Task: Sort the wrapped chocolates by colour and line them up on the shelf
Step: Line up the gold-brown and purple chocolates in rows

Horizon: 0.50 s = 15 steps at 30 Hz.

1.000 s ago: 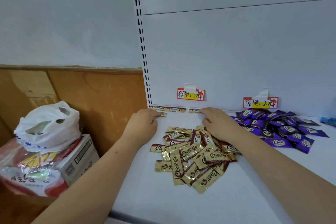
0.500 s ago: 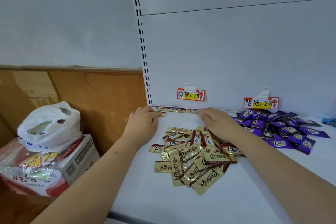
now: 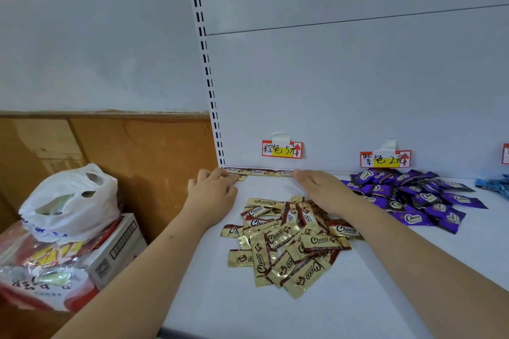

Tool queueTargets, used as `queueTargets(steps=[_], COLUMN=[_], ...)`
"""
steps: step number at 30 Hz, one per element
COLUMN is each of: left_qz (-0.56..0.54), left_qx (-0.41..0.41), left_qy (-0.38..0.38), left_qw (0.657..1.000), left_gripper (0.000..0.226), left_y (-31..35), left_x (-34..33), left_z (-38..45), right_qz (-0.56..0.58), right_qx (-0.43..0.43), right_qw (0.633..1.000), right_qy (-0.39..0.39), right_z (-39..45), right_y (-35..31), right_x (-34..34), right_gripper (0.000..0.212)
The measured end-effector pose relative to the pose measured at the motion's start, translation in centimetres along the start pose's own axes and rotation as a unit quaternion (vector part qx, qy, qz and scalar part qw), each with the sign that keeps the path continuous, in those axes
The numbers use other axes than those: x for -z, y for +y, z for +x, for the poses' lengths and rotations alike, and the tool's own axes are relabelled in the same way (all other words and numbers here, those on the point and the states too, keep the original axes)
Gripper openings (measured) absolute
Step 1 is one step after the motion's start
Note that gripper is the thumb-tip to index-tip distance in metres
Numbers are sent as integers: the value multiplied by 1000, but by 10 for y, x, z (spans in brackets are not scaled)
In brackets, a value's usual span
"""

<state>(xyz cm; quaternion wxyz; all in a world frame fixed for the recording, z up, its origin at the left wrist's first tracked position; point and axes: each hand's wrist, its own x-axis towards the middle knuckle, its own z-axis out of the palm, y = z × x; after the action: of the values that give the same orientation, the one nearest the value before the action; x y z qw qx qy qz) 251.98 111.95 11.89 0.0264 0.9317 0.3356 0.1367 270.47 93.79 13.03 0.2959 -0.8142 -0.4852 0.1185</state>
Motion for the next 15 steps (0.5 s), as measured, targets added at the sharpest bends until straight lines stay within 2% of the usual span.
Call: queueTargets(steps=[2, 4, 6, 7, 9, 12, 15], left_qz=[-17, -55, -143, -189, -215, -200, -237], left_qx=[-32, -112, -156, -156, -169, -191, -164], left_qy=[26, 71, 45, 4, -50, -51, -60], left_qw=[999, 990, 976, 969, 961, 960, 956], left_gripper=[45, 40, 32, 29, 31, 26, 18], left_y=[1, 7, 16, 21, 26, 28, 31], left_x=[4, 9, 14, 16, 17, 16, 19], left_z=[-3, -9, -18, -22, -23, -20, -22], right_qz=[5, -1, -1, 13, 35, 4, 24], right_qx=[19, 63, 81, 70, 45, 40, 57], right_qw=[1000, 997, 994, 996, 998, 994, 992], right_qy=[9, 47, 72, 58, -15, -104, -106], right_z=[0, 0, -1, -3, -8, -15, -15], right_y=[0, 1, 1, 0, -2, -4, -5], right_x=[1, 7, 19, 26, 37, 39, 36], right_gripper=[56, 43, 25, 21, 28, 37, 19])
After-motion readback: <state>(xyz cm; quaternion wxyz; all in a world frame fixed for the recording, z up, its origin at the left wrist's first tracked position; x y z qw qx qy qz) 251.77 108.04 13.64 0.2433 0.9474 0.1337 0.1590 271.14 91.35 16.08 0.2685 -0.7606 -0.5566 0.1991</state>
